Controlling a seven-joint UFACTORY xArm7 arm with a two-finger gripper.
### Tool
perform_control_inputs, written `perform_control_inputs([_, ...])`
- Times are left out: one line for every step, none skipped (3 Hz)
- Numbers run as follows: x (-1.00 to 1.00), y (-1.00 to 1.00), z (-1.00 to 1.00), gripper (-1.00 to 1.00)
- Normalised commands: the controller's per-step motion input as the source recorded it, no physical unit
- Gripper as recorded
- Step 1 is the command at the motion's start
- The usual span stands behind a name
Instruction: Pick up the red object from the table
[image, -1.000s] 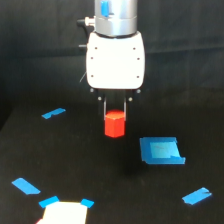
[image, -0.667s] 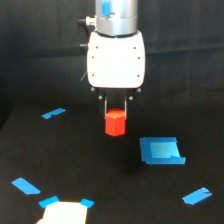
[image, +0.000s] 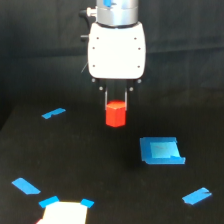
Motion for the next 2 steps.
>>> perform_control_inputs([-0.23,0.13,0.0,-0.78])
perform_control_inputs([-0.12,-0.36,-0.01,-0.91])
